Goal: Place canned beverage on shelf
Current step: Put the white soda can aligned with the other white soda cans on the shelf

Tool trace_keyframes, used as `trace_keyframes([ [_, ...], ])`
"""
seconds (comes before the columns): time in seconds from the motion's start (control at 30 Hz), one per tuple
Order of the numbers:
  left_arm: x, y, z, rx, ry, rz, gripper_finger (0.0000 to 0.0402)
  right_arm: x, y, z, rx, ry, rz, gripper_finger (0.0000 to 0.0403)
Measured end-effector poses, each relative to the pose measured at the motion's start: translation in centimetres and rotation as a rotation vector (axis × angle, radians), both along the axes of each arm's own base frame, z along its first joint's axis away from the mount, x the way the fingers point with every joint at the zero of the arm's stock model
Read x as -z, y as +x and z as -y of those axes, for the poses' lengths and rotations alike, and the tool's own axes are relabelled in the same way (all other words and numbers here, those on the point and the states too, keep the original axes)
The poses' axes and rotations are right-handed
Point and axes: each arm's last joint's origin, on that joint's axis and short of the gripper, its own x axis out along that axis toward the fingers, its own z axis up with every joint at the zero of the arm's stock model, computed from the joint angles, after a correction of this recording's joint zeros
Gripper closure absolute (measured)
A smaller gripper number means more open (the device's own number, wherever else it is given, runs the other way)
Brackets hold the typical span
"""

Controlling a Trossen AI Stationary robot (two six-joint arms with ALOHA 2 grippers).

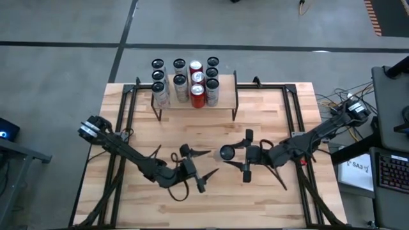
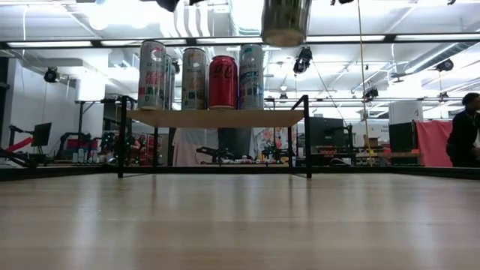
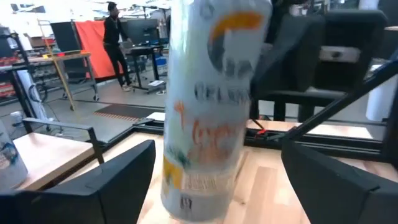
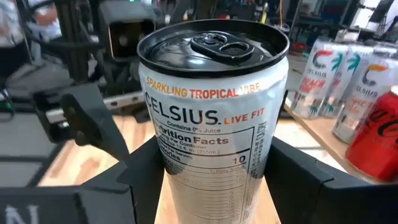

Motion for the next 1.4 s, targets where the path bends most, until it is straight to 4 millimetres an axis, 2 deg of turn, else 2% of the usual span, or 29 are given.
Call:
trace_keyframes([
  [0.27,1.2,1.4,-0.8,-0.030,-0.025,-0.002,0.0078,0.0,0.0,0.0,-0.001,0.000,-0.001,0.0184],
  [0.37,1.4,1.8,-1.1,0.021,-0.038,0.018,0.0079,0.1,0.0,0.1,0.002,-0.003,-0.006,0.0184],
  [0.77,2.3,3.4,-2.7,0.019,-0.072,0.105,0.0082,-0.1,0.2,0.5,0.018,0.005,0.008,0.0184],
  [0.87,2.3,3.4,-2.8,-0.008,-0.050,0.096,0.0103,-0.1,0.3,0.7,0.025,0.007,0.011,0.0184],
  [1.03,2.2,3.4,-2.9,-0.022,-0.024,0.085,0.0178,-0.1,0.4,0.8,0.028,0.008,0.015,0.0184],
  [1.1,2.2,3.4,-3.0,-0.025,-0.026,0.086,0.0178,-0.1,0.4,0.8,0.029,0.011,0.015,0.0184],
  [1.4,2.0,2.9,-3.4,-0.089,-0.015,0.073,0.0178,-0.6,0.3,0.9,0.042,0.059,0.054,0.0083],
])
